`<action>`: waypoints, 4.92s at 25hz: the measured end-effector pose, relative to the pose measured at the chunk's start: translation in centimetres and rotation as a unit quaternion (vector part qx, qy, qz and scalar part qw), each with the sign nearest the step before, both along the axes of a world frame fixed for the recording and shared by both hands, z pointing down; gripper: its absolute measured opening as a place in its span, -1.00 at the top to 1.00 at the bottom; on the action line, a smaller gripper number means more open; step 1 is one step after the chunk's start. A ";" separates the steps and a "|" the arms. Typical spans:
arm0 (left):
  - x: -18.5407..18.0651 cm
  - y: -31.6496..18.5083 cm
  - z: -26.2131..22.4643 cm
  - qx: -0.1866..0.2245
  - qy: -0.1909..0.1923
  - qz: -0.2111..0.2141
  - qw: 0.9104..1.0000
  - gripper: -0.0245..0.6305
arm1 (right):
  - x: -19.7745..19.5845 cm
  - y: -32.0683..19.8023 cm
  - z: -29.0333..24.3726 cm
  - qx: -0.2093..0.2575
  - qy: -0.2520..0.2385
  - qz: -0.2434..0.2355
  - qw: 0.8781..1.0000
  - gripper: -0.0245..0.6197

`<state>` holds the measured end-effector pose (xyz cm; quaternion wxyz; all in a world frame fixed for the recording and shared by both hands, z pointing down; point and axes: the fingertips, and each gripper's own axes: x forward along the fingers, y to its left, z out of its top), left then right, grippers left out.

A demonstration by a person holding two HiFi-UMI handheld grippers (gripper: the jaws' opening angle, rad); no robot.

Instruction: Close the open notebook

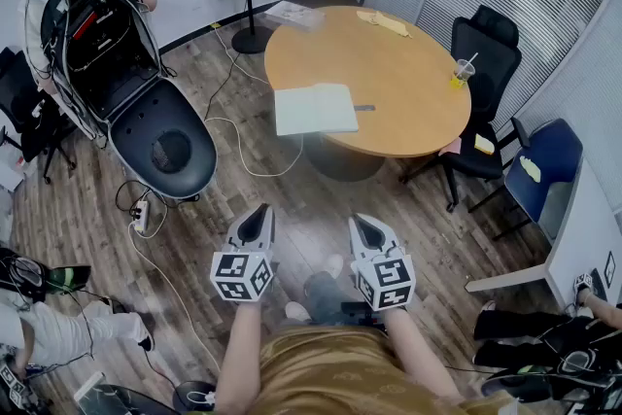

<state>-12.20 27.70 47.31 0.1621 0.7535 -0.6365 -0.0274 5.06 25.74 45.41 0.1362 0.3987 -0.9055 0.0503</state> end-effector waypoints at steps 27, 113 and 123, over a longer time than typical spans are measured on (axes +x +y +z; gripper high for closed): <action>-1.1 -7.5 1.4 -0.036 -0.054 0.015 0.998 0.79 | -1.3 -6.6 0.1 -0.017 -0.020 -0.023 0.999 0.89; -8.8 -32.7 23.2 -0.270 0.129 -0.144 0.943 0.50 | -1.3 -38.9 14.1 -0.126 0.110 -0.062 0.984 0.89; -8.7 -32.5 23.7 -0.265 0.187 -0.156 0.933 0.49 | -1.6 -38.8 14.2 -0.128 0.111 -0.067 0.983 0.89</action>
